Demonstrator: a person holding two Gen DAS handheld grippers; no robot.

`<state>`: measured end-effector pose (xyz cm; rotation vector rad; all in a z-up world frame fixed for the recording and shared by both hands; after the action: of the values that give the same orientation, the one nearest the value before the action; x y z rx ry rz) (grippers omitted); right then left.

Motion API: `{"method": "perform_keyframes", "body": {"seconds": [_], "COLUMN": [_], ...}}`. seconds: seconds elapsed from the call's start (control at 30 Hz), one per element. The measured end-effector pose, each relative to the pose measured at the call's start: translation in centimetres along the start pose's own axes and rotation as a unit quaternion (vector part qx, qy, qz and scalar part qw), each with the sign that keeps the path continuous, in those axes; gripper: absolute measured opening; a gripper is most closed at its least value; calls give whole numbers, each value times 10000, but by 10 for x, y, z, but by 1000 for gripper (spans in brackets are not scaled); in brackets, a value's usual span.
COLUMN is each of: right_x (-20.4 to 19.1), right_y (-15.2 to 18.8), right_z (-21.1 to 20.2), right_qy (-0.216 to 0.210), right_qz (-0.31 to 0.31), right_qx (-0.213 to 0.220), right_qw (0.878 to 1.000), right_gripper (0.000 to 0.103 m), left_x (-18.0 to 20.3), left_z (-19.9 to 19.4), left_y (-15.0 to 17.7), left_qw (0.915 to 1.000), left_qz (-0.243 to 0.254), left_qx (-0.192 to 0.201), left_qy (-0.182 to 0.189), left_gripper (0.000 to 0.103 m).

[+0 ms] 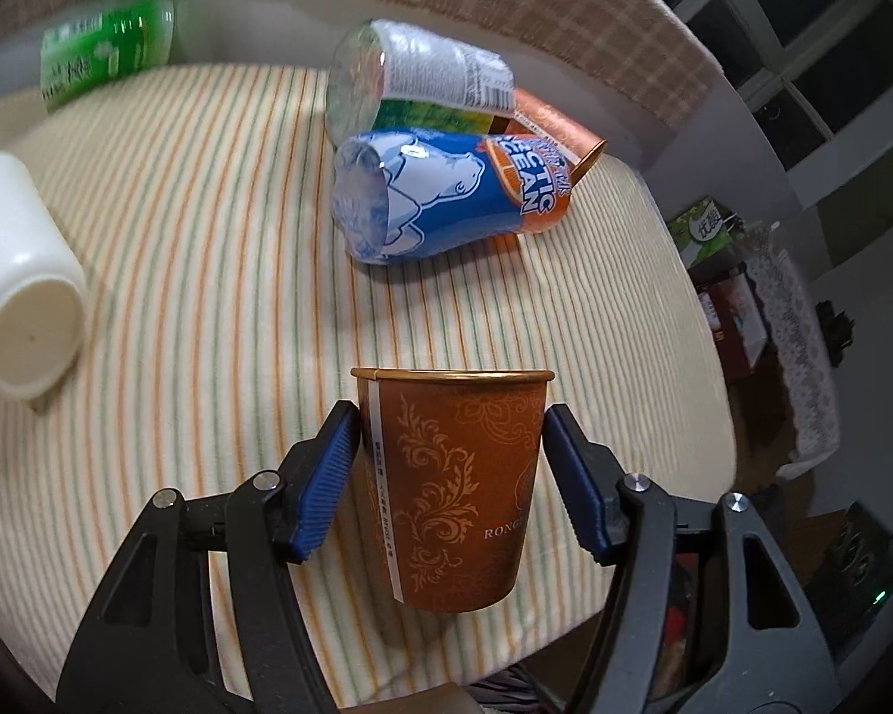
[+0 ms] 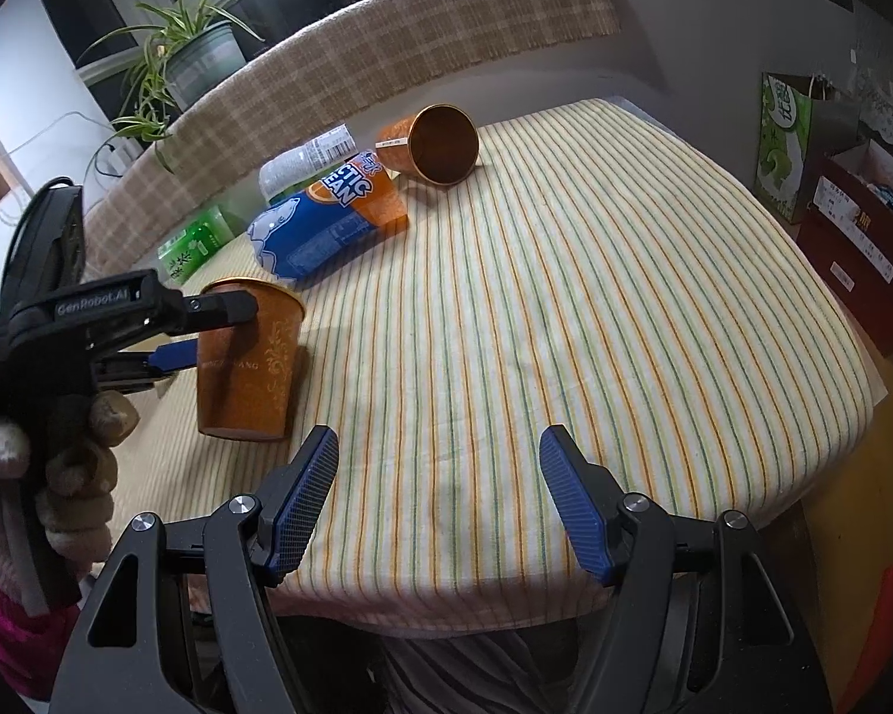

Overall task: Flip cup upright
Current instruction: 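Rotate the orange cup rim-up with the left tool and lower it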

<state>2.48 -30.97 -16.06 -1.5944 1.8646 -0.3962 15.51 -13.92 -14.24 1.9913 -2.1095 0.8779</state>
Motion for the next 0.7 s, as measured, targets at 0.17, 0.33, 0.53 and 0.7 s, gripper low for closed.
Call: {"method": "perform_keyframes", "body": {"seconds": [0.17,0.33,0.53,0.7], "right_x": [-2,-8,-11,-12], "right_y": [0,1,4,4], "right_z": [1,4,8,9], "right_qy": [35,42,52,74], "right_qz": [-43,-101,-91,-68], "right_qx": [9,-10,-49,-39], "right_qw": [10000,9999,9999,9999], "right_gripper": [70,70,70,70], "left_x": [0,-1,-1,1], "left_z": [-13,-22,-27,-24], "left_y": [3,1,-6,-10], "left_qw": [9986,9961,9875,9753], "left_qz": [269,390,636,986], "left_qx": [423,779,1445,1973], "left_qy": [-160,-105,46,-103], "left_gripper": [65,65,65,65]}}
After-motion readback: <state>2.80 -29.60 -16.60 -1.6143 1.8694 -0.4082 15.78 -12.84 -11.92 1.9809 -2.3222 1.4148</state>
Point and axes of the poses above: each gripper's, at about its wrist camera, not at the fingertips, and z roughly the way its jaws point, x to its right, y to its underside, the point moved 6 cm from there along z, roughly the way its jaws point, and after that the axes turned 7 degrees about -z, right-handed, at the moved point
